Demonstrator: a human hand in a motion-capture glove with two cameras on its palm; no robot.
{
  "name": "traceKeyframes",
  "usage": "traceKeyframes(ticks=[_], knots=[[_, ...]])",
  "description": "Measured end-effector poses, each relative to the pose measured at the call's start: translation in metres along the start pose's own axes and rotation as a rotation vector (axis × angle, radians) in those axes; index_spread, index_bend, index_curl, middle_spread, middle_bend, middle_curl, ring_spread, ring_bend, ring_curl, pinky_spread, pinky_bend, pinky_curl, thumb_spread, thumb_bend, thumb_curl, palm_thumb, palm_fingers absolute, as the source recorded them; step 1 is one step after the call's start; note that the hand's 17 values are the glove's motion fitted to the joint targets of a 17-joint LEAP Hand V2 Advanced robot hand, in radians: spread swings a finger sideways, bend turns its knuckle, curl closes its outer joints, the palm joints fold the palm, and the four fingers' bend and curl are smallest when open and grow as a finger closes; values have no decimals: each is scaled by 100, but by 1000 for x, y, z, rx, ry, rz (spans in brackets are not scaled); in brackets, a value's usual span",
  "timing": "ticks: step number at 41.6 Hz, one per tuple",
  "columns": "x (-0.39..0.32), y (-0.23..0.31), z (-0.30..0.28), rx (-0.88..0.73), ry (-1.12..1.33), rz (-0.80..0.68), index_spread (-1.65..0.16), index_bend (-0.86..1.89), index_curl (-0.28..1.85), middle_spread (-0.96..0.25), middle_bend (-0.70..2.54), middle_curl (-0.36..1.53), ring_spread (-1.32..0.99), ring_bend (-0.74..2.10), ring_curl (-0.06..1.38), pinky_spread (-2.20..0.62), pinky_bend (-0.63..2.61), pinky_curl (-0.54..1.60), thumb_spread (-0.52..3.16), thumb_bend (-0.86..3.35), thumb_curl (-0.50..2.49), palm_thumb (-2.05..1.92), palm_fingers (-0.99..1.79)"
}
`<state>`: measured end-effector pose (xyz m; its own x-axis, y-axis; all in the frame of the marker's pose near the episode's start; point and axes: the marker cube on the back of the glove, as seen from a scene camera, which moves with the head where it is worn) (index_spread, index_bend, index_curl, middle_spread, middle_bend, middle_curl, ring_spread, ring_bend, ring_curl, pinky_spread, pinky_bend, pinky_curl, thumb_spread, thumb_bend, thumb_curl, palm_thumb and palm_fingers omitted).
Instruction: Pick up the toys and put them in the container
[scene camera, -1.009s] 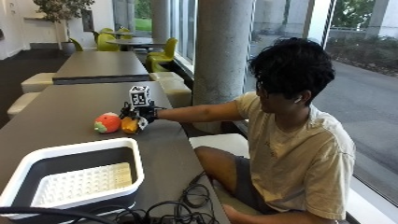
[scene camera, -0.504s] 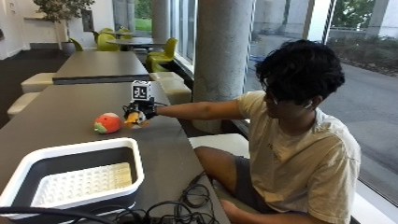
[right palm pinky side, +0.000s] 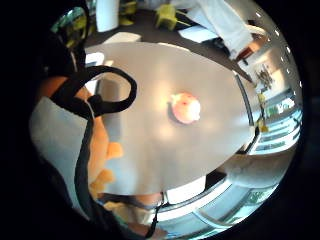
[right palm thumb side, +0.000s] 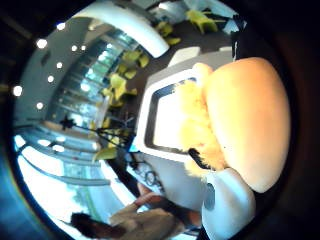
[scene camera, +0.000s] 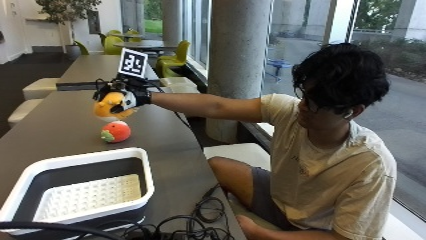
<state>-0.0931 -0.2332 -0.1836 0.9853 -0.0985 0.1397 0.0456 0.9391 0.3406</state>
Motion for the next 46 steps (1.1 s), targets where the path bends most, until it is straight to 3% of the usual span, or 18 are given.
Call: traceKeyframes(ticks=[11,19,30,40,46], knots=[[-153,-55,46,-3,-120,-89,-33,22,34,-18,29,33,-32,77,43,-27,108,41,122,12,57,53,43],[-190,-69,71,-111,-37,-146,-32,21,37,-14,21,33,-26,66,39,-19,111,39,131,9,53,50,30],[-167,-55,64,-142,-9,-116,-31,19,39,-8,18,33,-15,53,35,-8,113,38,130,-2,44,36,7],[-121,-2,39,-151,-50,-140,-30,23,43,-5,18,34,-11,51,34,-5,106,35,135,-3,37,21,6],[-76,36,45,-201,87,-121,-30,26,45,-4,18,34,-10,47,33,-4,101,34,140,-2,34,17,3]])
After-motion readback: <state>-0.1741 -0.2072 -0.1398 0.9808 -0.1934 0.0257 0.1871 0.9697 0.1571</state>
